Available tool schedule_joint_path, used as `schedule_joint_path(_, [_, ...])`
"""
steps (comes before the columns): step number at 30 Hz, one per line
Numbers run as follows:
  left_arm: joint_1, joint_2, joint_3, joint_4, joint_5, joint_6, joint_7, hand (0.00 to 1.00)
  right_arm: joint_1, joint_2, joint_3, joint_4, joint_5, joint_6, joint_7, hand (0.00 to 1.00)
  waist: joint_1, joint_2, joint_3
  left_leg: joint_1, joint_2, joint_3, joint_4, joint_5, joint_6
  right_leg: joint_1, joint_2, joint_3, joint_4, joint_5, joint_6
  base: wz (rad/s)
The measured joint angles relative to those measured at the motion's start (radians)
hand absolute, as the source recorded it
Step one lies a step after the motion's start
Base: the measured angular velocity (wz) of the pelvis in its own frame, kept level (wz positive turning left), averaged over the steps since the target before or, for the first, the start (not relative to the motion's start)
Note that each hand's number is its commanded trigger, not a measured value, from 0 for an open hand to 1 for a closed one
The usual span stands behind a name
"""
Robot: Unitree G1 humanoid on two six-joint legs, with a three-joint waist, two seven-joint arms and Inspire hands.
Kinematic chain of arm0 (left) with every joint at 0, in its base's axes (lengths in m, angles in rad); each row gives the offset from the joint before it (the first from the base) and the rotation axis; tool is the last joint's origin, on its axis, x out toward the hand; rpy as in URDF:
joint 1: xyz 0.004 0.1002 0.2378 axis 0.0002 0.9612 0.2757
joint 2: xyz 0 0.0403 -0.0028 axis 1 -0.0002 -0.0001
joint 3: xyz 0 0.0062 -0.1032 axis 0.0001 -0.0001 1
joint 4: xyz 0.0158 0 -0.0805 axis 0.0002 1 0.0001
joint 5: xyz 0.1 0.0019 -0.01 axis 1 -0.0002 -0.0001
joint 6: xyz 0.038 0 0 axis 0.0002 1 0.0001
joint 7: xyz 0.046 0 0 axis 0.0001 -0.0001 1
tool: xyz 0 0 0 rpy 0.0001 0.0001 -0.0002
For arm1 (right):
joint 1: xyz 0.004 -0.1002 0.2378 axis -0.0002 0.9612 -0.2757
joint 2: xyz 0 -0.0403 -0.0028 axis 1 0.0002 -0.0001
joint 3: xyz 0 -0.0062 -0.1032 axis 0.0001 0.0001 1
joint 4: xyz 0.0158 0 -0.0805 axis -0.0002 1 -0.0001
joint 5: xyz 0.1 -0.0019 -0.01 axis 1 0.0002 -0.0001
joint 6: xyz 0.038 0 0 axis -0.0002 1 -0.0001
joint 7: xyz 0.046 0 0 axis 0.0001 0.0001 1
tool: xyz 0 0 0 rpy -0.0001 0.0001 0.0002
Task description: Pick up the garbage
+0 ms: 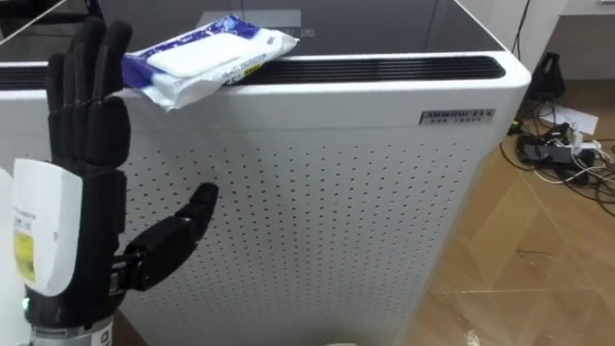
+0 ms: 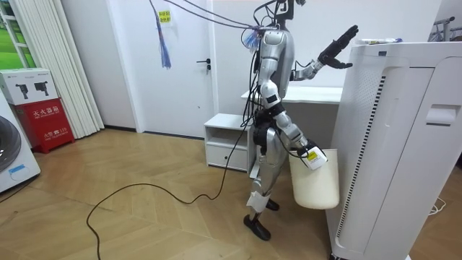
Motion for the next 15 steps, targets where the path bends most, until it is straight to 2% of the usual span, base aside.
schedule_joint_path(7, [0.000,0.037,0.092,0.000,0.027,0.020,0.005,0.00,0.011,-0.002,-0.041,-0.001,-0.057,0.000,0.019,1.00,-0.010,0.008,0.0006,0.012,-0.001,0.001,0.000,0.000,0.000,0.011,-0.001,0.003,0.002,0.000,0.000,0.00])
schedule_joint_path(10, [0.000,0.044,0.096,0.000,0.028,0.023,0.009,0.00,0.011,-0.001,-0.056,-0.001,-0.073,0.000,0.023,1.00,-0.024,0.017,0.0027,0.018,-0.001,-0.001,-0.001,0.000,0.000,0.018,-0.002,0.004,0.001,0.000,0.000,0.00])
schedule_joint_path(15, [-0.001,0.049,0.101,0.000,0.028,0.026,0.012,0.00,0.020,-0.002,-0.068,-0.001,-0.074,0.000,0.024,1.00,-0.037,0.027,-0.0004,0.018,-0.001,-0.001,-0.001,0.000,0.000,0.018,-0.001,0.004,0.000,0.000,0.000,0.00])
